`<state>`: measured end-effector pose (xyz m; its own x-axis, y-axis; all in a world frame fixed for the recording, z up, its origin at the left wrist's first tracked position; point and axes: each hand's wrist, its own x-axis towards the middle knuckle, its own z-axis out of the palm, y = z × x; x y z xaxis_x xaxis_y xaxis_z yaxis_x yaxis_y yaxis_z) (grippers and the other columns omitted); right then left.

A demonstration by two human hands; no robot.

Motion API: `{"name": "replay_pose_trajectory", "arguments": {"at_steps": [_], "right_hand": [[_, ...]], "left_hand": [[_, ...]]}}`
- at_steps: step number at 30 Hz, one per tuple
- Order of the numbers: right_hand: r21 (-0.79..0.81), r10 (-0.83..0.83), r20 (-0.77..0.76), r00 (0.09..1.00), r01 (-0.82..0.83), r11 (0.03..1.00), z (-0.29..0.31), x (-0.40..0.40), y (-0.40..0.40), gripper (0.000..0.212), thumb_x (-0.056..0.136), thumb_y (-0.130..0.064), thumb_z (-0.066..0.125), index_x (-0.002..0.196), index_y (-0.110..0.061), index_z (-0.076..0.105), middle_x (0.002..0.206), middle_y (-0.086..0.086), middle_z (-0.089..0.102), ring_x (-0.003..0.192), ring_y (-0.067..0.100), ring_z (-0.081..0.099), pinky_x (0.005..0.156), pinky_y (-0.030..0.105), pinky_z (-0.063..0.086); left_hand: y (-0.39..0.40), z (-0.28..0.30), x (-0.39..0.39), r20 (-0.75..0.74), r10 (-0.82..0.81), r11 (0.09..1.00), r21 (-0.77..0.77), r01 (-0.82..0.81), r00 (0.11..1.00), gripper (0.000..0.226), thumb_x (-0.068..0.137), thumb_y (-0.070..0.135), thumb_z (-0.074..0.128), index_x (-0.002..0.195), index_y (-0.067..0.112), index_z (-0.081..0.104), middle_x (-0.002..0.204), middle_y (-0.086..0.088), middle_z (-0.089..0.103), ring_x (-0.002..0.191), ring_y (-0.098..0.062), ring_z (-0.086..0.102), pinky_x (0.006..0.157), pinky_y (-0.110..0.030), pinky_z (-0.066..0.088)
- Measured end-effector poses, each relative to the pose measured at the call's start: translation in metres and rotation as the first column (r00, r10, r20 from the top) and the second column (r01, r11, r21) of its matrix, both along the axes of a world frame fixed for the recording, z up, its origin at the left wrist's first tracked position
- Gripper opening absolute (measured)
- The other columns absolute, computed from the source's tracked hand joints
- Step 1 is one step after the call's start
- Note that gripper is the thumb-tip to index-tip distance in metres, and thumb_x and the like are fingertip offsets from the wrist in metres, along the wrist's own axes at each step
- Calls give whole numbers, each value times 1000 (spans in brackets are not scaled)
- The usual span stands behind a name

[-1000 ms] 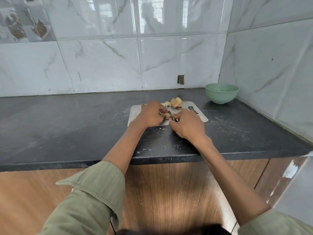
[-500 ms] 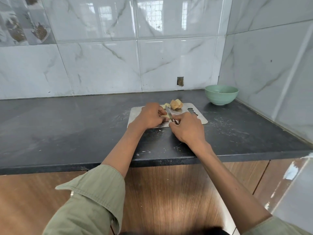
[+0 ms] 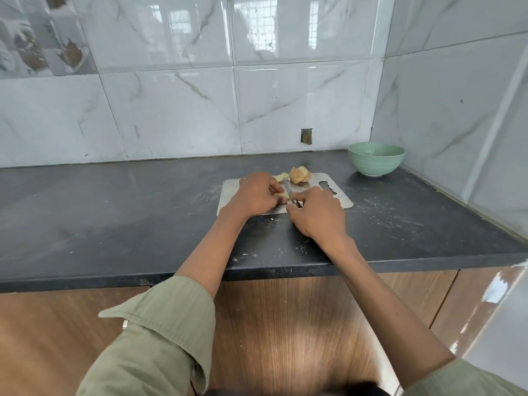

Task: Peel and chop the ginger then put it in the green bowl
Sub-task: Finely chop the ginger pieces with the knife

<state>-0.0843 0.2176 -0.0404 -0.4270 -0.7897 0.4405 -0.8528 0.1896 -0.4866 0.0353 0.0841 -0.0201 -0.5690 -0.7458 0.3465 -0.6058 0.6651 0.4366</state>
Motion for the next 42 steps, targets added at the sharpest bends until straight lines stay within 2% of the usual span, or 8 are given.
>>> {"name": "replay_pose_trajectory", "arguments": {"at_steps": [7,14,19,22,26,29,36,42], "right_hand": [[9,44,28,999,-44,999,6,4,9,31,93,-42,58,114,-31,76,108,17,66,110,36,56,81,38,45],[80,55,-49,997,-51,995,8,2,-2,27,86,-42,57,93,-23,75,79,4,55,92,34,60,66,33,38],[113,77,1,997,-77,991,11,-6,-8,36,82,-48,54,87,-17,70,74,4,52,85,33,54,65,33,37],[64,44,-12,999,-43,997,3,-4,-7,46,79,-54,49,102,-25,75,89,6,65,97,33,61,67,33,37],[49,19,13,1000,-19,999,1,-3,-6,34,87,-48,58,107,-26,75,99,9,70,99,34,62,70,33,36],[43,23,12,1000,-24,999,2,-2,-4,31,88,-45,60,107,-26,76,100,10,70,100,34,62,71,33,37],[-21,71,40,997,-70,997,3,-2,3,38,89,-48,58,120,-35,76,103,12,73,103,35,63,86,40,54],[-17,98,30,995,-98,995,4,-1,6,33,90,-44,58,117,-36,77,96,10,72,102,34,62,82,39,53]], "left_hand": [[-2,-1,-1,-22,-21,1000,10,22,1000,20,78,36,88,95,29,81,89,11,77,88,-8,69,93,-40,56],[-1,-2,0,-27,-62,998,6,62,998,15,80,27,87,94,25,82,88,8,77,84,-7,70,86,-35,59],[0,1,3,-45,-83,996,28,84,996,22,79,27,89,75,42,73,75,17,72,79,-1,69,83,-33,61],[-2,0,5,-39,-93,995,40,94,995,12,79,31,88,87,36,81,78,17,74,79,1,69,83,-30,60],[-6,1,6,-10,-65,996,56,65,998,27,80,34,87,105,25,82,98,9,79,88,-3,71,87,-27,58],[-6,2,5,-9,-53,998,40,53,999,27,79,32,87,104,22,82,100,6,79,80,2,65,82,-21,54],[1,5,11,-70,-67,996,46,71,995,26,76,33,90,98,23,83,95,7,79,81,-2,69,87,-30,58],[1,7,13,-78,-77,996,42,80,994,27,77,24,91,101,16,83,97,0,80,75,6,64,80,-19,56]]}}
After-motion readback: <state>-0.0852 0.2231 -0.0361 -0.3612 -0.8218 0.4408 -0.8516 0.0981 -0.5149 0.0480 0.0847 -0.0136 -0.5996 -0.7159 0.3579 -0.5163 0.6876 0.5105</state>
